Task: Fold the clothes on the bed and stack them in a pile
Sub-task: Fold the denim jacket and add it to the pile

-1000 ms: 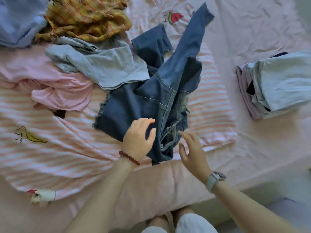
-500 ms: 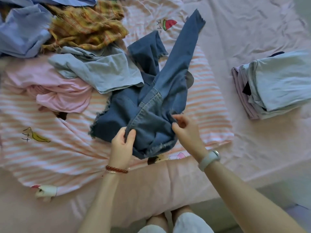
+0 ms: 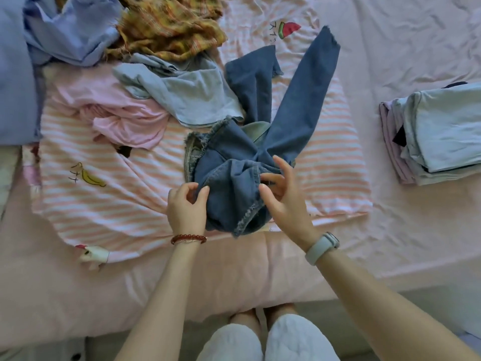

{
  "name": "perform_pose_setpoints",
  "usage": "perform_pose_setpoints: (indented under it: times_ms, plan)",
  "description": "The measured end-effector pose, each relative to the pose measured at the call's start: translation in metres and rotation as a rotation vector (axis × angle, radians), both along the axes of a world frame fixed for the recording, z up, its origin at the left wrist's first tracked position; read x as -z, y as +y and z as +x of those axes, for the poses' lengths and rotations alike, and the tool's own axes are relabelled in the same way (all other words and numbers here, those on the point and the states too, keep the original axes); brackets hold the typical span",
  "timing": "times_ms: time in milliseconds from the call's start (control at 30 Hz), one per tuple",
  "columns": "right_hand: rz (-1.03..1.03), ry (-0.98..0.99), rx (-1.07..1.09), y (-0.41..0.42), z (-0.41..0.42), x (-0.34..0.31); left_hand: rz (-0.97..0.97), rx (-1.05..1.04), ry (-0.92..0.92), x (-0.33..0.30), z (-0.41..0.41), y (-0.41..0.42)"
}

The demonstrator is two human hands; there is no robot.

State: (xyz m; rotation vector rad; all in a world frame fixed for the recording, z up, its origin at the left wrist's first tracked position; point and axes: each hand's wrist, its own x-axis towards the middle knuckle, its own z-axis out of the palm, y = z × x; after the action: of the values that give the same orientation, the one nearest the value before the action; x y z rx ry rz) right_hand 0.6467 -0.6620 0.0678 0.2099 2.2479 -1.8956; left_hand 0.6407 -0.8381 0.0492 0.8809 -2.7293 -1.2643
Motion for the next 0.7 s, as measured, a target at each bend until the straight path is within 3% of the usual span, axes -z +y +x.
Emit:
perform_pose_setpoints:
  times_ms: [33, 100, 167, 233, 300, 400, 500, 600, 700]
  plan:
    - [0.071, 0.096, -0.161, 0.000, -0.004, 0.000, -0.012, -0.012, 0.017, 0.000, -0.003, 0.000]
    - [0.441, 0.294, -0.559, 0.003, -0.008, 0.003, 0.008, -0.046, 0.034, 0.000, -0.008, -0.004]
    - [0.783, 0.469, -0.710, 0.007, -0.015, 0.003, 0.049, -0.081, 0.025, -0.003, -0.009, -0.008]
    - [0.807, 0.538, -0.659, 0.007, -0.025, -0.008, 0.155, -0.104, 0.019, -0.006, -0.006, -0.007]
    - [0.778, 0.634, -0.596, 0.004, -0.038, -0.023, 0.380, -0.081, 0.025, -0.013, 0.003, 0.001]
    - [0.777, 0.631, -0.484, -0.008, -0.051, -0.050, 0.599, 0.141, 0.051, -0.027, 0.022, 0.023]
    - [0.711, 0.550, -0.328, -0.016, -0.052, -0.079, 0.438, 0.329, 0.142, -0.043, 0.027, 0.048]
    - [0.648, 0.512, -0.183, -0.008, -0.055, -0.113, 0.130, 0.199, 0.322, -0.069, 0.001, 0.056]
    - [0.576, 0.500, 0.021, 0.010, -0.055, -0.147, 0.017, 0.205, 0.442, -0.103, -0.024, 0.051]
